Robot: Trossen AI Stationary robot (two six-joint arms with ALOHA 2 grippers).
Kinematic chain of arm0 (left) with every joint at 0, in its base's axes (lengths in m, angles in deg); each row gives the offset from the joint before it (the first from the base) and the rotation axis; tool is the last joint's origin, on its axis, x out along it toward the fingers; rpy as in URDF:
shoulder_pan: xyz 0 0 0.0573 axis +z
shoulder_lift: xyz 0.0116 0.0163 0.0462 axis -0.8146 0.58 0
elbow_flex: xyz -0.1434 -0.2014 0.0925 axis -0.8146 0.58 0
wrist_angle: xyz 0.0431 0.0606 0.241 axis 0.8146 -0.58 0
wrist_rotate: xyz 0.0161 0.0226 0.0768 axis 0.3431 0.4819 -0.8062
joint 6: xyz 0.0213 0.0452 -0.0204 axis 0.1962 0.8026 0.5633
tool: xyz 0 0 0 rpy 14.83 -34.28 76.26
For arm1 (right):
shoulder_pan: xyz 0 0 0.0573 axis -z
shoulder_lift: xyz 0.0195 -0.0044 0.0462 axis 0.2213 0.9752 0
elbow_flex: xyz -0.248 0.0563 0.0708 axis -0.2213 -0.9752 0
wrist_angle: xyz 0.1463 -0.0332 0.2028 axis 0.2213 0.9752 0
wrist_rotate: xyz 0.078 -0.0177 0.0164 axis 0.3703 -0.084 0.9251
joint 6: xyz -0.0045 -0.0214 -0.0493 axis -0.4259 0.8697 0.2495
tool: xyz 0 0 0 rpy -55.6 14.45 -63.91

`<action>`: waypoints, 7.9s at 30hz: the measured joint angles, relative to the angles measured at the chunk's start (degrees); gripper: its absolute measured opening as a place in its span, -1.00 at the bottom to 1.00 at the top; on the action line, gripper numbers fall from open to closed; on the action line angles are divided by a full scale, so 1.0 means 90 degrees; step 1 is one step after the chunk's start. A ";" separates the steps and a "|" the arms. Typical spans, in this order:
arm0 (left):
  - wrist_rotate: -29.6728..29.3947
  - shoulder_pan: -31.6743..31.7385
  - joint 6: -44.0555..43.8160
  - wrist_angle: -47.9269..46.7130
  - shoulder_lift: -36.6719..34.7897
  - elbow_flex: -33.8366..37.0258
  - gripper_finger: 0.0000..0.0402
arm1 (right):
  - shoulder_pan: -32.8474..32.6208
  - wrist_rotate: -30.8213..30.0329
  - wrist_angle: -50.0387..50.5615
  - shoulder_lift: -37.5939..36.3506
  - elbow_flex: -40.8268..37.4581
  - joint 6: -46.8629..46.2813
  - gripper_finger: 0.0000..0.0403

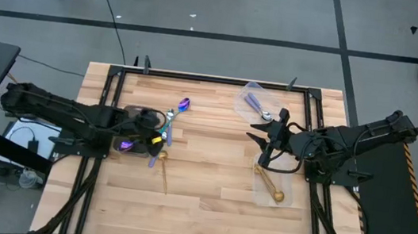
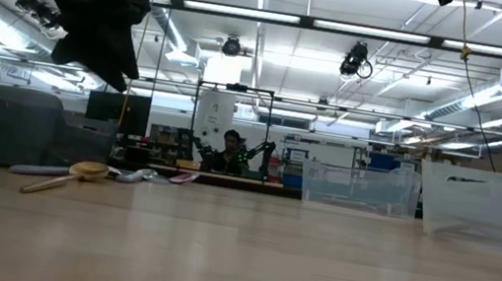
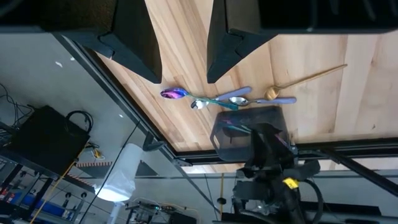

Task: Sort silverware by color (type)
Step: Put the gold spoon into the bottom transparent bin

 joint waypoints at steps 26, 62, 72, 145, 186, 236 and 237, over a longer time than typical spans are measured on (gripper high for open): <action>0.0194 -0.0012 0.0994 -0.0277 0.2340 -0.1598 -0.27 | 0.0000 0.0002 -0.0041 0.0000 0.0000 0.0049 -0.32; 0.1068 -0.1309 0.6775 -0.0180 0.3285 -0.1246 -0.27 | 0.0000 0.0143 -0.0070 0.0034 0.0000 0.0096 -0.32; 0.1080 -0.1246 0.7341 0.0383 0.3285 -0.0726 -0.27 | 0.0000 0.0143 -0.0087 0.0034 0.0000 0.0113 -0.32; 0.0804 -0.1042 0.6960 0.0751 0.3487 -0.1779 -0.95 | 0.0000 0.0166 -0.0089 0.0029 -0.0002 0.0118 -0.32; -0.0549 -0.0838 0.6319 0.5342 0.3470 -0.2606 -0.93 | -0.0444 0.1895 -0.5090 0.0036 -0.1222 0.2924 -0.32; -0.0449 -0.0702 0.6601 0.7230 0.3494 -0.2608 -0.92 | 0.0211 0.2006 -0.6249 0.1166 -0.1214 0.3008 -0.39; -0.0447 -0.0702 0.6653 0.7227 0.3494 -0.2608 -0.92 | 0.0209 0.2006 -0.6251 0.1156 -0.1214 0.3031 -0.41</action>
